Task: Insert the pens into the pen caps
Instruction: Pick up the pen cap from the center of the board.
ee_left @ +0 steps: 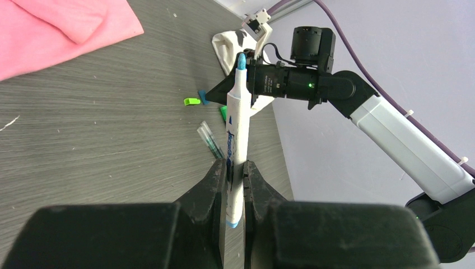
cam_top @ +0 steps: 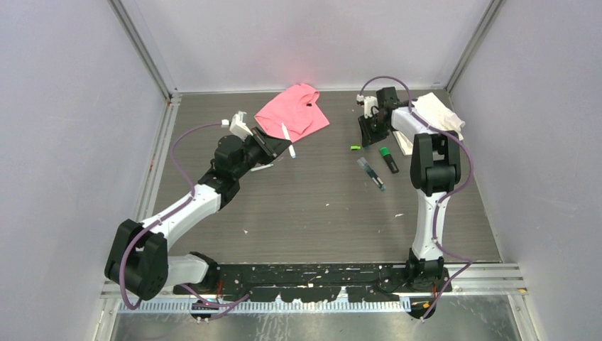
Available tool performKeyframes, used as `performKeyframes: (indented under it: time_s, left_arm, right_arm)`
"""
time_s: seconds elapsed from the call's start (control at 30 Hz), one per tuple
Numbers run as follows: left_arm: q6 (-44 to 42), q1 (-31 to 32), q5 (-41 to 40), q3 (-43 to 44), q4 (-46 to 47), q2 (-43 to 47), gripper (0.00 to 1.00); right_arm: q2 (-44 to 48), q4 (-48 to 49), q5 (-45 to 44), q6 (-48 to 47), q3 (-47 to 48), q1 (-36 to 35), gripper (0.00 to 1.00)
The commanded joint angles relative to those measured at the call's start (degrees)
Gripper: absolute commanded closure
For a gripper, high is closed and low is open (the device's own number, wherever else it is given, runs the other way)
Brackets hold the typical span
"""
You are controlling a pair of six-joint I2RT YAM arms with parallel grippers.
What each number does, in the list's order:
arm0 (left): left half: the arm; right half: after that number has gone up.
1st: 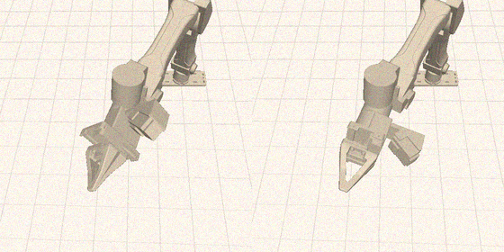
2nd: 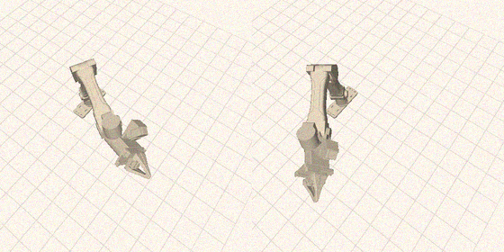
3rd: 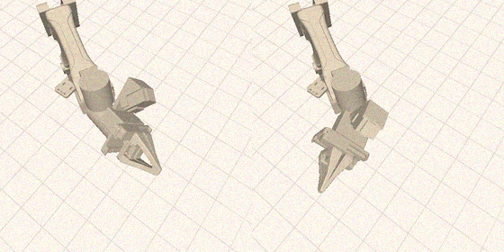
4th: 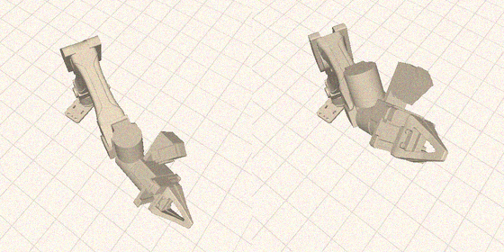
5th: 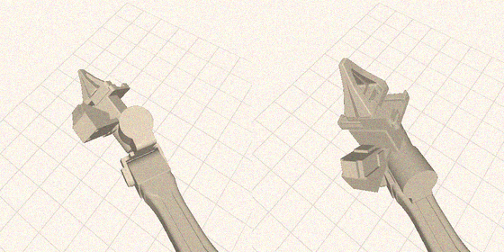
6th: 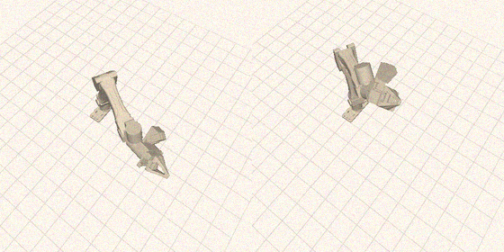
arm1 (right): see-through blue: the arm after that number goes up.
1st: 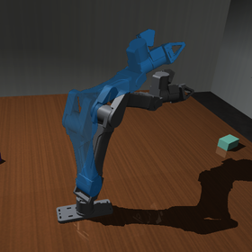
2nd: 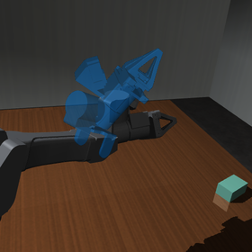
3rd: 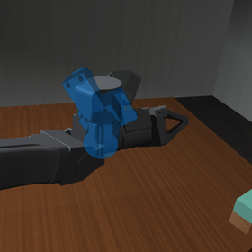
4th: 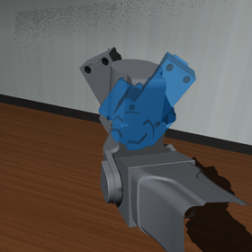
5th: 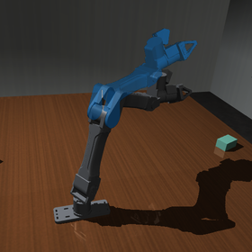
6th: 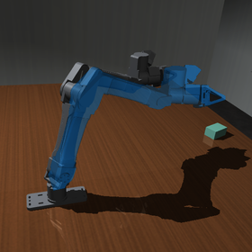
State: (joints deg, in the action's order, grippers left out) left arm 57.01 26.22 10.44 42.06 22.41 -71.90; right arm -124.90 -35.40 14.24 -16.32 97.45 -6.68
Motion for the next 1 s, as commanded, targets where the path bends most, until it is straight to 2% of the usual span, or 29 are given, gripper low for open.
performKeyframes:
  time_s: [0.0,0.2,0.37,0.57,0.67,0.73,0.83,0.97]
  left_arm:
    - [-0.5,-0.5,0.9,1.5,2.2,-0.8,1.0]
    - [-0.3,-0.9,1.0,1.5,2.2,-1.0,0.99]
    - [-0.2,-1.3,1.3,1.4,2.3,-0.9,0.99]
    - [-0.9,-2.6,1.9,1.5,0.9,1.1,0.99]
    - [-2.2,-3.6,2.4,1.7,-1.0,3.2,0.99]
    - [-3.8,-4.3,2.5,1.9,-3.2,5.3,0.99]
    - [-7.0,-5.3,2.1,2.1,-7.7,9.2,0.99]
    - [-11.7,-6.2,0.5,1.9,-14.4,15.3,0.99]
  right_arm:
    - [-1.4,-0.8,-0.5,0.4,3.5,-0.4,0.68]
    - [-2.4,-2.7,-1.2,-1.5,3.3,-0.5,0.75]
    - [-2.5,-5.0,0.0,-3.1,3.7,-0.5,0.92]
    - [1.8,-5.4,2.3,-10.0,5.0,-0.5,0.98]
    - [3.3,-10.9,6.5,-21.3,9.7,-0.5,0.99]
    - [3.5,-17.9,12.9,-31.7,13.6,-0.7,0.99]
    - [3.8,-30.5,18.8,-53.4,17.4,-1.9,0.99]
    - [4.2,-46.6,17.3,-84.3,18.5,-5.9,0.99]
